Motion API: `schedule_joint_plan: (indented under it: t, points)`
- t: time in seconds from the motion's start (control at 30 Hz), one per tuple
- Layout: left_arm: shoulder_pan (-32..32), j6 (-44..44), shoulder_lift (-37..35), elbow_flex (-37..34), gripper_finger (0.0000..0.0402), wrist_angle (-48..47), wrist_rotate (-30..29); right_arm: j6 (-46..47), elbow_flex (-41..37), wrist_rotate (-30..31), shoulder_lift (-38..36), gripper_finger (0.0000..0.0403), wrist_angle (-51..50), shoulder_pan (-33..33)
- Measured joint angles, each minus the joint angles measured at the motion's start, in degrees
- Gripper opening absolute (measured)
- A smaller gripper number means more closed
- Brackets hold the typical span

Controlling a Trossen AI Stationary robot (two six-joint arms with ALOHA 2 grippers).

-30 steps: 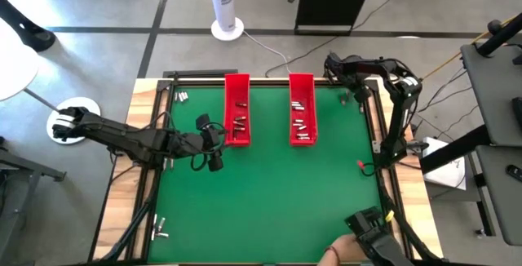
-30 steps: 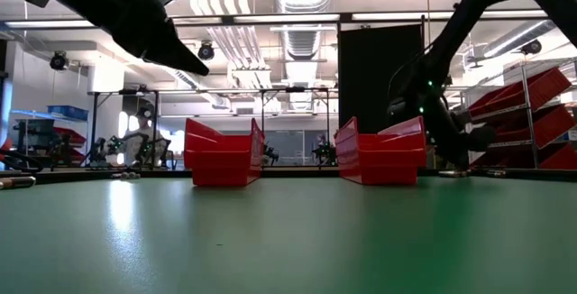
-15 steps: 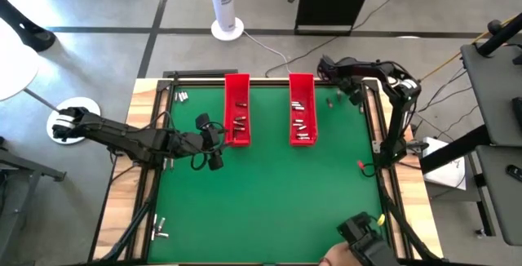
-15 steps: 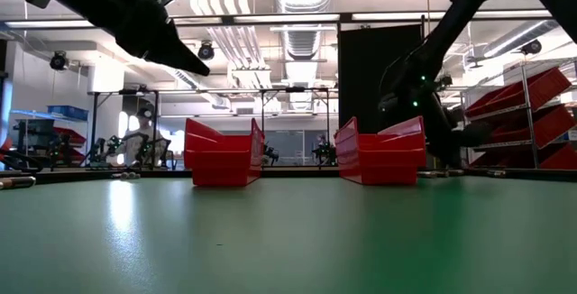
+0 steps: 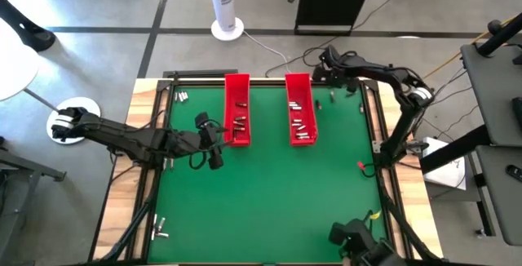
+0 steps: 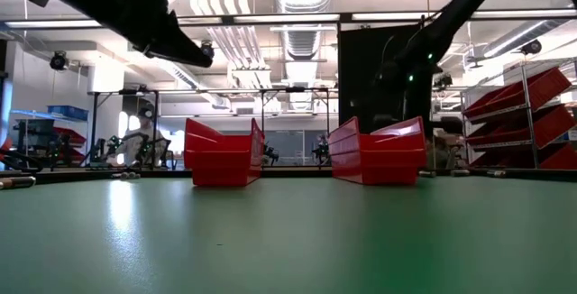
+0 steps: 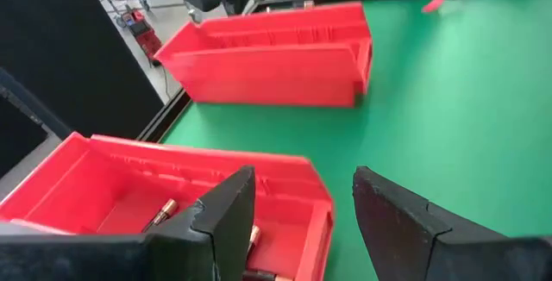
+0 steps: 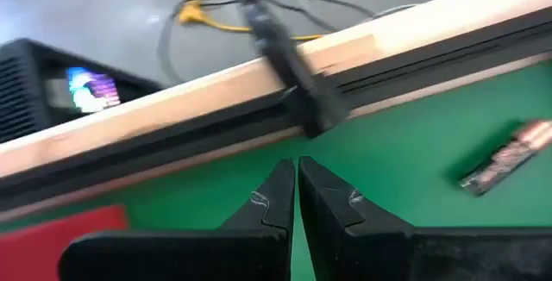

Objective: Sort batteries
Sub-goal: Put the brown battery into the left red bin

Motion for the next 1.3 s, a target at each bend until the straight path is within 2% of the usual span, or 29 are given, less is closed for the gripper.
schedule_joint_plan:
  t: [0.1, 0.27, 0.6, 0.77, 0.87, 1.0, 1.07, 1.2, 1.3]
  points:
    - [0.0, 0.0, 0.0, 0.0, 0.0176, 1.5, 0.0, -1.7, -1.9, -2.8, -2.9, 0.0013, 1.3, 0.0]
    - [0.0, -0.6, 1.0, 1.2, 0.0176, 4.1, 0.0, -5.1, -7.4, -3.7, -7.5, 0.0013, 2.9, 1.5]
    - [0.1, -2.1, 3.9, 1.2, 0.0176, 16.8, -0.3, -17.9, -24.7, -21.8, -22.6, 0.0013, 19.3, 2.6]
    - [-0.2, -6.1, 3.9, 1.2, 0.0176, 22.6, -0.3, -24.9, -28.9, -27.9, -24.9, 0.0013, 25.4, 2.5]
    - [-0.4, -6.8, 4.1, 1.2, 0.0176, 28.9, -0.3, -28.2, -29.2, -27.3, -24.4, 0.0013, 25.1, 2.5]
    - [-0.8, -6.6, 4.1, 1.2, 0.0176, 34.9, -0.3, -28.5, -29.2, -18.9, -22.5, 0.0013, 26.5, 2.3]
    - [-0.9, -6.5, 4.1, 1.2, 0.0176, 35.8, -0.3, -28.5, -29.1, -16.6, -20.8, 0.0013, 26.7, 2.2]
    - [-0.9, -6.5, 4.1, 1.2, 0.0176, 36.1, -0.5, -28.4, -27.5, -16.1, -15.8, 0.0017, 26.7, 1.4]
    - [-0.9, -6.5, 4.3, 1.2, 0.0176, 35.9, -0.5, -28.4, -26.0, -16.4, -12.2, 0.0038, 26.7, 1.3]
